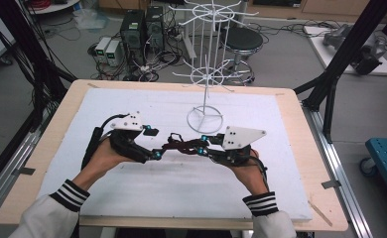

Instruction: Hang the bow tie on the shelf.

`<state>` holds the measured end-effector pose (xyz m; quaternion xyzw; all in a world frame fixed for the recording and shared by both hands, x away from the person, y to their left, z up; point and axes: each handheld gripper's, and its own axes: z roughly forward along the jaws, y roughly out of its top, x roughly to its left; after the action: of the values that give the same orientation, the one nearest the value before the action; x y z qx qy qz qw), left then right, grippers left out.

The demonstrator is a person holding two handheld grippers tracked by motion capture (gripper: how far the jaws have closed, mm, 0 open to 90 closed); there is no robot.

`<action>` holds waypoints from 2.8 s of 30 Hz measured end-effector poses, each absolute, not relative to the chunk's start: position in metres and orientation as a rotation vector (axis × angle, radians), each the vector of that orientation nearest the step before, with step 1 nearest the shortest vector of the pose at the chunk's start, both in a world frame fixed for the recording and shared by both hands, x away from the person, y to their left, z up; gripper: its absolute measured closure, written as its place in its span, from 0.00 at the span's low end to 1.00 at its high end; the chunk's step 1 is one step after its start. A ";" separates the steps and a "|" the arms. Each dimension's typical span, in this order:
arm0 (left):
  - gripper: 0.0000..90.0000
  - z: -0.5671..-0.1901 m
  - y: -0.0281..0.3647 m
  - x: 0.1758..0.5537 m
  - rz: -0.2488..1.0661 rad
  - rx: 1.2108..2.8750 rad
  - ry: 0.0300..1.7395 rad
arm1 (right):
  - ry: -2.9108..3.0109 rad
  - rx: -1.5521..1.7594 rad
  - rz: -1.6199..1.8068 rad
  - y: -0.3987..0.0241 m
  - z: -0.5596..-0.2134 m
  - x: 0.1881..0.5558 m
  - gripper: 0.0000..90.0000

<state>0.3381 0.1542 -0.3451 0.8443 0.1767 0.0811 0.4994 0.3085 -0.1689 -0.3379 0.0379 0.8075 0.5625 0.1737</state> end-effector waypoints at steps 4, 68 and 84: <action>0.02 -0.347 0.161 0.338 0.254 1.976 0.476 | 2.278 0.140 1.600 -0.172 -0.337 0.310 0.94; 0.02 -0.435 0.270 0.280 0.539 1.583 0.583 | 2.213 0.478 1.487 -0.187 -0.255 0.381 0.93; 0.02 -0.443 0.267 0.278 0.557 1.569 0.551 | 2.255 0.543 1.402 -0.184 -0.251 0.396 0.93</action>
<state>0.2784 0.2672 -0.4428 0.6877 0.2416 0.2441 0.6396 0.3958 -0.1841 -0.2510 0.1958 0.8126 0.5054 0.2141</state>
